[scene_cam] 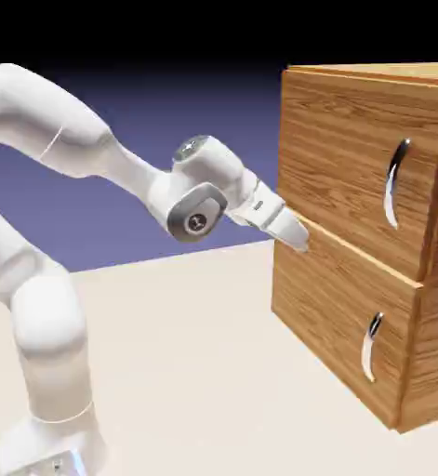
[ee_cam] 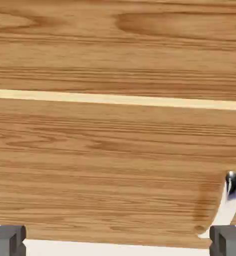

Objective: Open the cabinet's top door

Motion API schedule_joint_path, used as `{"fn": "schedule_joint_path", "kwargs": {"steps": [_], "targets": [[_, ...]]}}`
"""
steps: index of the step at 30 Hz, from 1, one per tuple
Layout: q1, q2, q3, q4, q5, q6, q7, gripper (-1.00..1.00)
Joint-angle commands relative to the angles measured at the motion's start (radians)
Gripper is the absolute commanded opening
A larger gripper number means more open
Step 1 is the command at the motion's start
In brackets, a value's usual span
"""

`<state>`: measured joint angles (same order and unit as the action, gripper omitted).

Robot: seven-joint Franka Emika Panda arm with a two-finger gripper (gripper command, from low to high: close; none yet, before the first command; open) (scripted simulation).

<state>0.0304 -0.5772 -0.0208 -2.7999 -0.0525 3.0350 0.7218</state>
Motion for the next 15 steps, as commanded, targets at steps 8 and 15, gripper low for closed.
{"fn": "schedule_joint_path", "kwargs": {"steps": [8, 15], "targets": [[0.122, -0.048, -0.138, 0.067, -0.348, -0.013, -0.128, 1.0], [0.228, -0.09, -0.259, 0.126, -0.652, -0.025, -0.239, 1.0]]}}
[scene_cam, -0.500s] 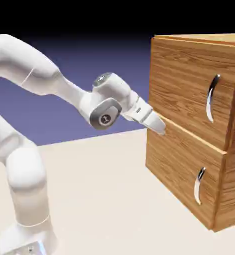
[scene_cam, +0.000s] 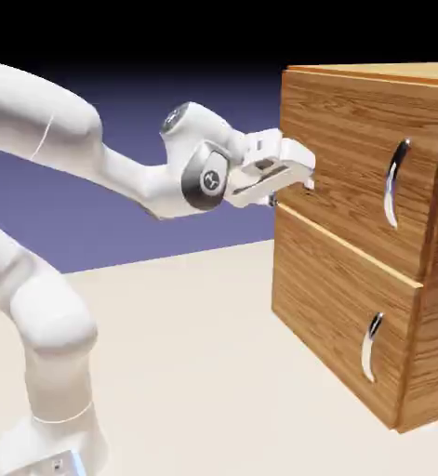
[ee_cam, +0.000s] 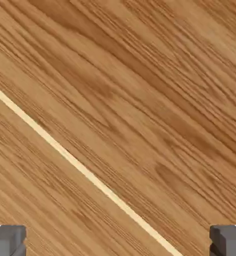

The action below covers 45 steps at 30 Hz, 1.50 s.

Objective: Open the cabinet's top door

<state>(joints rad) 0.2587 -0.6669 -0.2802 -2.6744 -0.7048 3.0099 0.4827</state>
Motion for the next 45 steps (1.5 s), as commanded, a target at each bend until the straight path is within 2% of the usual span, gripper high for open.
{"fn": "schedule_joint_path", "kwargs": {"steps": [1, 45], "targets": [[0.015, -0.006, -0.017, 0.008, -0.044, -0.002, -0.016, 1.0], [0.685, -0.269, -0.778, 0.376, -1.957, -0.075, -0.717, 1.0]]}}
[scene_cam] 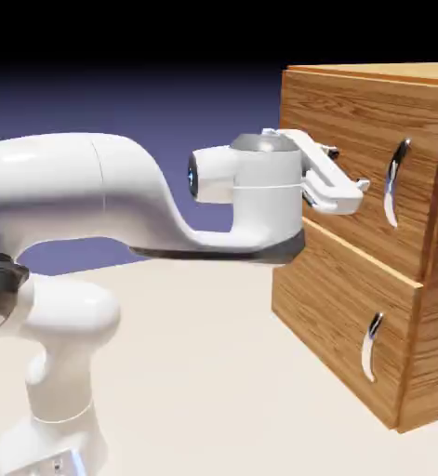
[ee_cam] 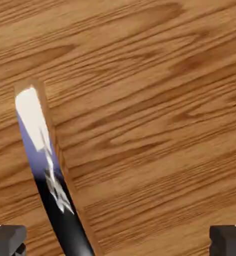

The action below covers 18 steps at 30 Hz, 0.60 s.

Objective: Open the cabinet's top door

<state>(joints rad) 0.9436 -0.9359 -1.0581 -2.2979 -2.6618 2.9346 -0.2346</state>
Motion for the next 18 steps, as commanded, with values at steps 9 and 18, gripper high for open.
{"fn": "schedule_joint_path", "kwargs": {"steps": [9, 18], "targets": [[0.219, 0.006, -0.173, 0.148, -0.232, -0.023, -0.077, 1.0], [0.079, 0.063, -0.073, 0.043, -0.196, -0.101, -0.02, -1.0]]}}
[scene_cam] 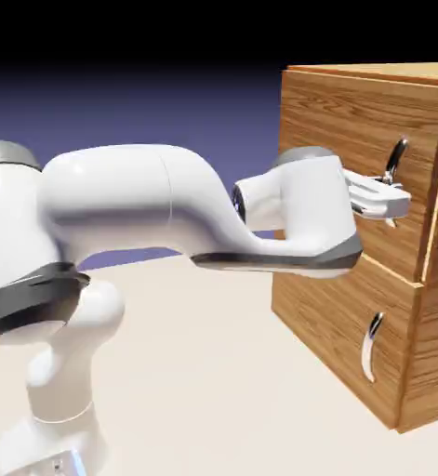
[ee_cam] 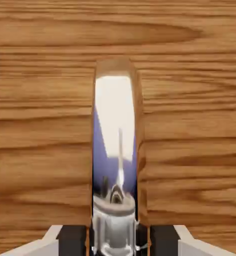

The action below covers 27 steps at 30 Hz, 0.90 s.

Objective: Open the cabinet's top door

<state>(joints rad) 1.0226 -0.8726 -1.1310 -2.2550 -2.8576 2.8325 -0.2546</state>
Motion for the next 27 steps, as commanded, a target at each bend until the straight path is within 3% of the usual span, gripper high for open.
{"fn": "schedule_joint_path", "kwargs": {"steps": [1, 11, 19, 27], "targets": [[-0.036, 0.02, 0.027, -0.016, -0.008, -0.004, 0.036, -1.0], [-0.398, -0.003, 0.332, -0.277, 0.201, -0.137, 0.0, -1.0], [-0.653, -0.151, 0.621, -0.51, 0.512, -0.27, -0.138, -1.0], [-0.769, -0.326, 0.882, -0.671, 0.86, -0.4, -0.28, -1.0]]}}
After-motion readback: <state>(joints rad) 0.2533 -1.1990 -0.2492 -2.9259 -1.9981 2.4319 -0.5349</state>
